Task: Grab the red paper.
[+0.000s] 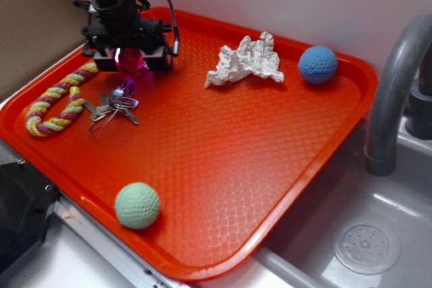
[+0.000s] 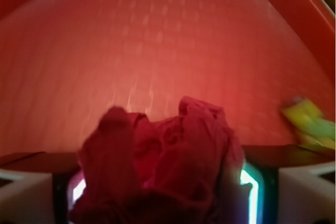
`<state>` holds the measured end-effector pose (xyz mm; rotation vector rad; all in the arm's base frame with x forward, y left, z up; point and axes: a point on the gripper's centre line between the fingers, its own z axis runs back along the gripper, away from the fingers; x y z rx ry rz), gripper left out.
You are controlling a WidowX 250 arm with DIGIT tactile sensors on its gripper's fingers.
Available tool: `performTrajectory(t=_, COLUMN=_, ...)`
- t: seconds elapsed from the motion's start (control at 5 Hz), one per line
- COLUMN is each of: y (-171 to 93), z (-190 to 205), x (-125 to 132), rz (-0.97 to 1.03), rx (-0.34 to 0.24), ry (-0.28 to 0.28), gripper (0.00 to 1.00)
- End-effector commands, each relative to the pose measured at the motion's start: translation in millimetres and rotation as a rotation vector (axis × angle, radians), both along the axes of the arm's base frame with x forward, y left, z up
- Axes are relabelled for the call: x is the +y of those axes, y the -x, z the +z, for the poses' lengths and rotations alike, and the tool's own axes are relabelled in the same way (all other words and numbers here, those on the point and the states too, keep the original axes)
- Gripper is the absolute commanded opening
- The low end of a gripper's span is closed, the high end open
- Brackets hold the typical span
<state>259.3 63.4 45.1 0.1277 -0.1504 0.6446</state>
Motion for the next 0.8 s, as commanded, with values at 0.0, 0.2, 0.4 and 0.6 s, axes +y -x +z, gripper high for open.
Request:
performTrajectory(t=0.0, y=11.6, z=123.2, x=-36.3, rz=-0.473, rx=0.053, ry=0.302, gripper=0.0)
performTrajectory(t=0.2, y=38.8, z=164.4, x=-63.5, rz=-0.724, rx=0.073, ry=0.322, gripper=0.0)
performTrajectory(t=0.4, y=57.4, z=190.9, x=-75.3, rz=-0.702, rx=0.0, ry=0.328, gripper=0.0)
performTrajectory(t=0.6, y=57.9, z=181.3, x=-77.8, rz=-0.595, rx=0.024, ry=0.308, gripper=0.0)
